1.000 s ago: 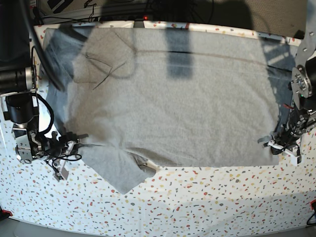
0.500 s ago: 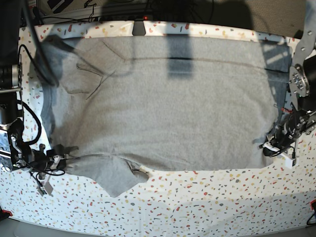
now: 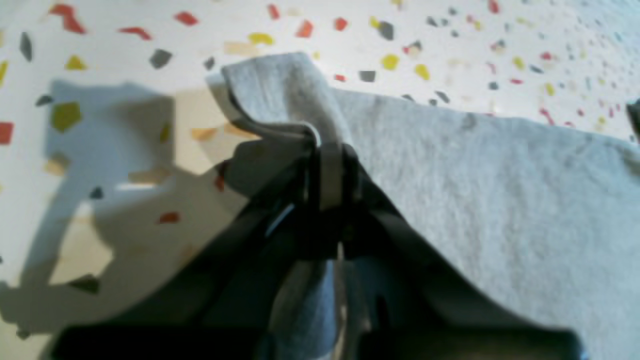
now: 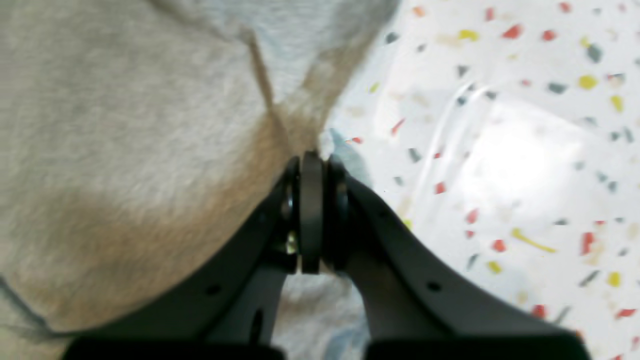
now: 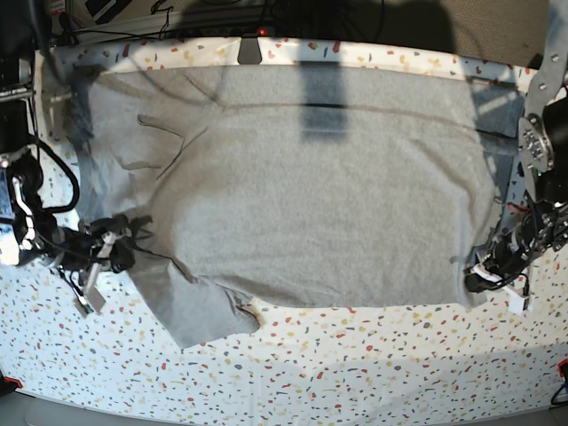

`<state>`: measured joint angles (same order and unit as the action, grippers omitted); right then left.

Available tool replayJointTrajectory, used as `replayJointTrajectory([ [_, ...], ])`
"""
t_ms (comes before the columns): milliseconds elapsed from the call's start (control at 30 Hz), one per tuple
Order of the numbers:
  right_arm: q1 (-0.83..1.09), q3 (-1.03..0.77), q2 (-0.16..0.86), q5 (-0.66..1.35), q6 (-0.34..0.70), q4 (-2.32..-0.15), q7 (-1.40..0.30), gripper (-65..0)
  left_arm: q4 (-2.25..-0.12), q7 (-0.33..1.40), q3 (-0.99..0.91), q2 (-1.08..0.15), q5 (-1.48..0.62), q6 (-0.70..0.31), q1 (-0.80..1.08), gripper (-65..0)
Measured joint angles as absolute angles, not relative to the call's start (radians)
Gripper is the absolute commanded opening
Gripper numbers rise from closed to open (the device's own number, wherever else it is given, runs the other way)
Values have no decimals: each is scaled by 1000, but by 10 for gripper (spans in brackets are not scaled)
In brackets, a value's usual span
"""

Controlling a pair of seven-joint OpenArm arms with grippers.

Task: Fold the T-shirt properly
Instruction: 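Lift the hem with both grippers and fold it toward the collar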

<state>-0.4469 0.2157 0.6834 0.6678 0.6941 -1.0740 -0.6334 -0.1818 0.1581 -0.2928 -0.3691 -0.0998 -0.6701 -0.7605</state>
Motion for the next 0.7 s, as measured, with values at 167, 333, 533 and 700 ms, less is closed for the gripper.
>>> replayJointTrajectory([
  [167,-335,63,683,680,694,-1148,-639,-650,-214,163,-293,-366,-100,-674,-735,-650],
  [333,-250,-20,664,680,694,-1223,-657,-650,-411,250,-292,-347,-97,-676,-667,-650],
  [533,-232,-30,639,680,694,-1239,-675,-650,-757,382,-288,-329,-149,-616,-551,-650],
  [700,-194,-34,637,706,694,-1279,-674,-650,-978,414,-291,-340,-178,-576,-399,-650],
])
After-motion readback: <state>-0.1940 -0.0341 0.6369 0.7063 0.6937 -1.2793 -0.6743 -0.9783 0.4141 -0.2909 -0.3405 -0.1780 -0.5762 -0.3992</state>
